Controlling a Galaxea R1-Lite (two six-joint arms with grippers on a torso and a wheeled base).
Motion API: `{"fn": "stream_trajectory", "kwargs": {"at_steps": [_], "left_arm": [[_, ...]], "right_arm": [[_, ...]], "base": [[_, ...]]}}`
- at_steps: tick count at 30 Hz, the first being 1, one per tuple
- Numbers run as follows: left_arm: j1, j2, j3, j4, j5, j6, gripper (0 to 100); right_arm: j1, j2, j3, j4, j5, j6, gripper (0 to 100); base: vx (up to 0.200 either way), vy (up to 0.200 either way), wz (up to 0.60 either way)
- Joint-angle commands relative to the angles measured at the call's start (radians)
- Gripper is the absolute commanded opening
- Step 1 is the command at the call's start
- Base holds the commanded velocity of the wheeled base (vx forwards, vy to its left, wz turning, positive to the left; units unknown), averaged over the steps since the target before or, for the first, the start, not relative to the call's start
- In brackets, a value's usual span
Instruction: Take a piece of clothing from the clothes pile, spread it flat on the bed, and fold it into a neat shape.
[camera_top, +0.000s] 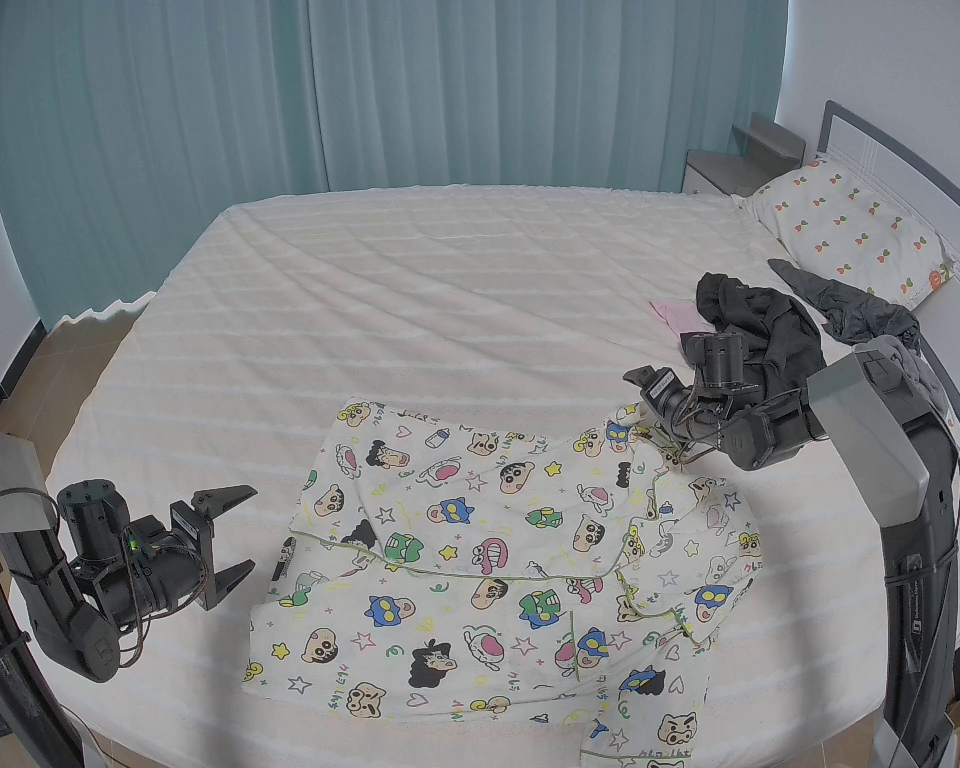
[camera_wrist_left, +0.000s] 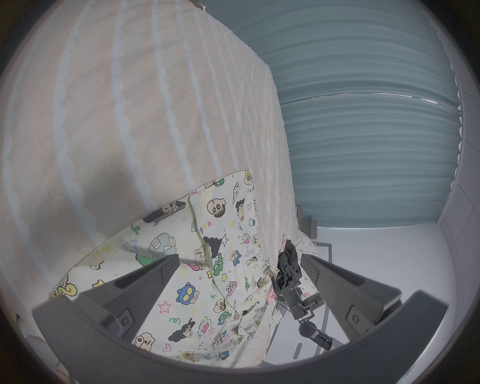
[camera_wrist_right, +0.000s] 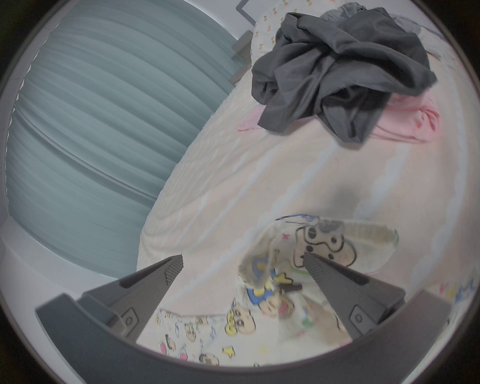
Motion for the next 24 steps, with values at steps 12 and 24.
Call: {"fn": "stream_trajectory", "kwargs": {"at_steps": [12,24], "left_arm": [[0.018,0.001,0.028,0.000,0.001,0.000,100],[0.018,0.001,0.037,-0.002,0.001,0.002,100]], "right_arm": [[-0.041,0.126,-0.397,0.100,-0.115,-0.079,100],[-0.153,-0.018,-0.032,0.013,0.041,-0.228,100]], "base": [[0.000,0.000,0.00],[0.000,0.000,0.00]]}}
